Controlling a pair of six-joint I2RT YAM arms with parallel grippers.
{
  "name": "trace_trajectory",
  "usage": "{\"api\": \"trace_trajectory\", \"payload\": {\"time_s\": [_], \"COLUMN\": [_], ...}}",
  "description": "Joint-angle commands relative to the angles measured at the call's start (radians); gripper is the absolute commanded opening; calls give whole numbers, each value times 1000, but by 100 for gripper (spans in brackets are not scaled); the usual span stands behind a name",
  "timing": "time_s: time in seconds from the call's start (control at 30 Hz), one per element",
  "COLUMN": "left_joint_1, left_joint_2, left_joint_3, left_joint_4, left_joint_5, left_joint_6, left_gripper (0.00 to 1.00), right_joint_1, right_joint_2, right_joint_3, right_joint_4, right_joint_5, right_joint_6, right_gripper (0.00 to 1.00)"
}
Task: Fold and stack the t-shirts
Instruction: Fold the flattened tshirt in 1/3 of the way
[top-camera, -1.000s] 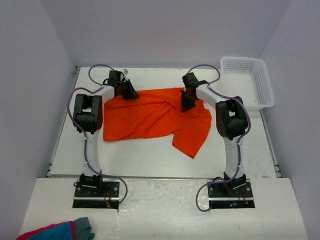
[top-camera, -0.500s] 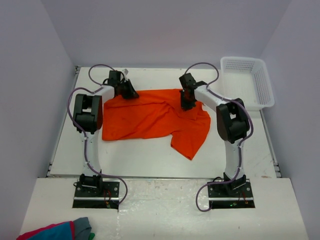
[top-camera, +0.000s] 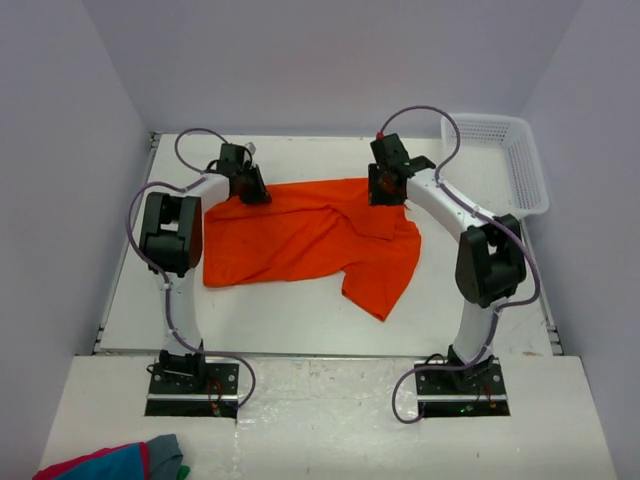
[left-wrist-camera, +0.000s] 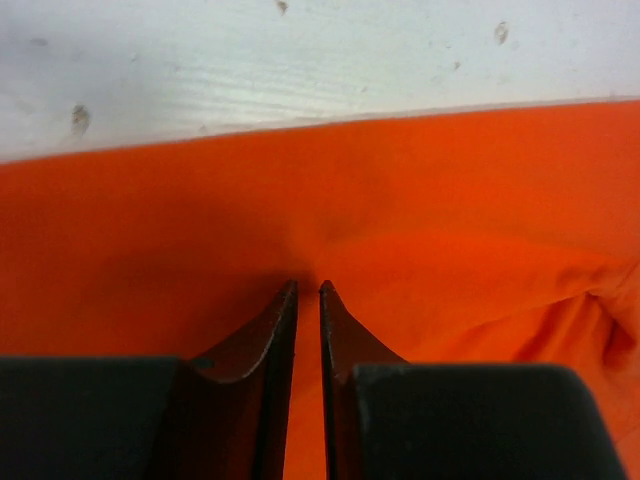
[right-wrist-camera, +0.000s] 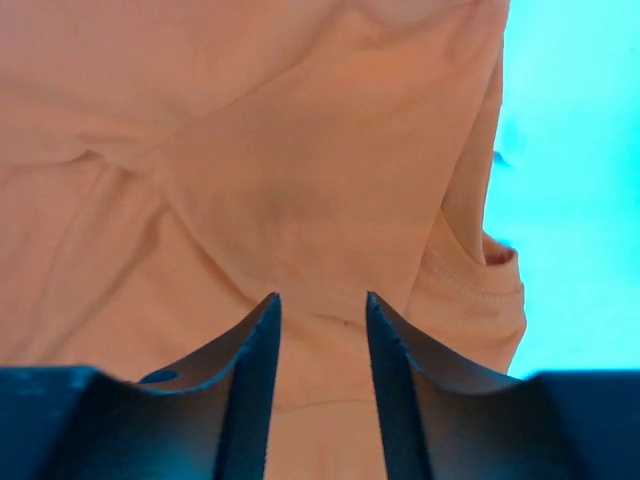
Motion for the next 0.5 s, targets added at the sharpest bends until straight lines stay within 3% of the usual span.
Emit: {"api": "trace_trajectory", "payload": {"time_s": [0.0, 0.13, 0.23, 0.3, 0.47], "left_joint_1": [-52, -138, -190, -195, -201], "left_joint_2": [-130, -198, -214, -244, -398], "left_joint_3": [-39, -17, 24, 3, -222], "left_joint_4": [-38, -85, -166, -209, -147], "left_joint_5": [-209, -579, -803, -819, -627], "left_joint_6": [52, 81, 65, -3, -63], "left_gripper": [16, 28, 31, 31, 30], "right_joint_1": [2, 20, 54, 109, 256], "right_joint_2": [-145, -302, -409, -481, -618], "right_joint_3": [-121, -303, -435, -548, -770], "right_joint_4": [5, 65, 55, 45, 44], "right_joint_5": [-24, -47, -39, -33, 21], "right_joint_6": [34, 80, 135, 190, 365], "right_gripper": [43, 45, 44, 44, 44]}}
